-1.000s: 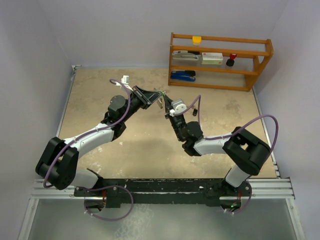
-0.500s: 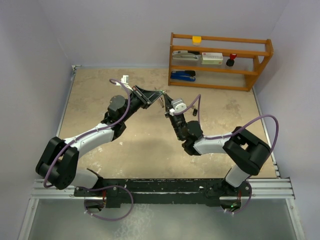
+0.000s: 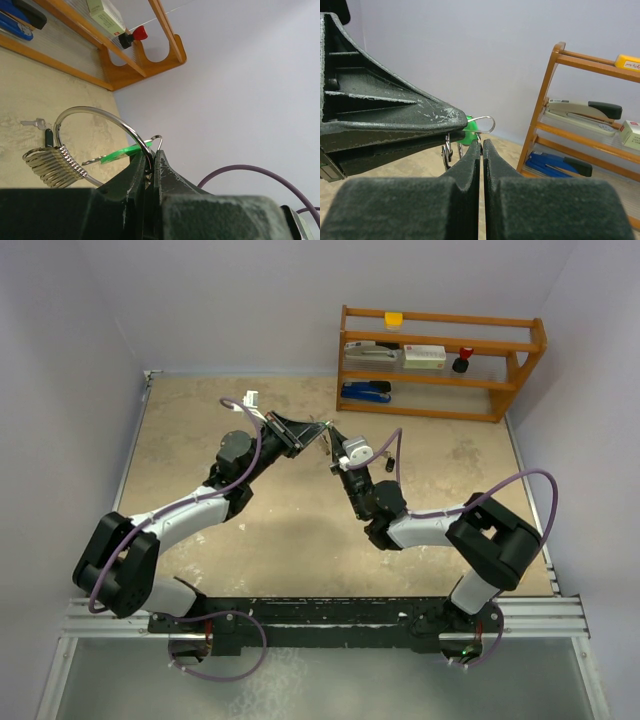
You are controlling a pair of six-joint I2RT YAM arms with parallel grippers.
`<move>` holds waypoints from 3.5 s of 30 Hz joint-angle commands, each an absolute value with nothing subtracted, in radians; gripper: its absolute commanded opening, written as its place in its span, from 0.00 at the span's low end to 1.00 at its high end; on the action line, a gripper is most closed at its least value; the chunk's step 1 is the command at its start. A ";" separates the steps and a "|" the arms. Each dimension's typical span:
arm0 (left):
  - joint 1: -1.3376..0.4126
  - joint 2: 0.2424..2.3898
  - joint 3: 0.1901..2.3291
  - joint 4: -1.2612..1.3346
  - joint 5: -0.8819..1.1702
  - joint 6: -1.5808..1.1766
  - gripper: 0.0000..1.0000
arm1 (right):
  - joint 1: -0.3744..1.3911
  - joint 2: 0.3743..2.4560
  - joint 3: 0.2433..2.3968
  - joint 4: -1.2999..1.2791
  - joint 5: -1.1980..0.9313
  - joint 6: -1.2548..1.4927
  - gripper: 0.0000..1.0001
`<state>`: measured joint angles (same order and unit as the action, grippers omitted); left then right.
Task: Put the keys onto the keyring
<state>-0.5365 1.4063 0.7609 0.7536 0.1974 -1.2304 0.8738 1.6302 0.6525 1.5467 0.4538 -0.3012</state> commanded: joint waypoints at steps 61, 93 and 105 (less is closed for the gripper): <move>-0.520 1.504 0.742 0.883 0.342 -1.327 0.00 | 0.736 1.587 0.767 1.691 0.482 -0.336 0.00; -0.486 1.530 0.839 0.936 0.326 -1.356 0.00 | 0.805 1.555 0.628 1.595 0.390 -0.242 0.00; -0.482 1.515 0.827 0.939 0.352 -1.361 0.00 | 0.818 1.553 0.629 1.586 0.419 -0.260 0.00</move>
<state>-0.4938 1.5314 0.7914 0.8936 0.3382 -1.3514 0.8116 1.5951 0.6281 1.5238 0.3824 -0.2523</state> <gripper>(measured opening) 0.029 0.005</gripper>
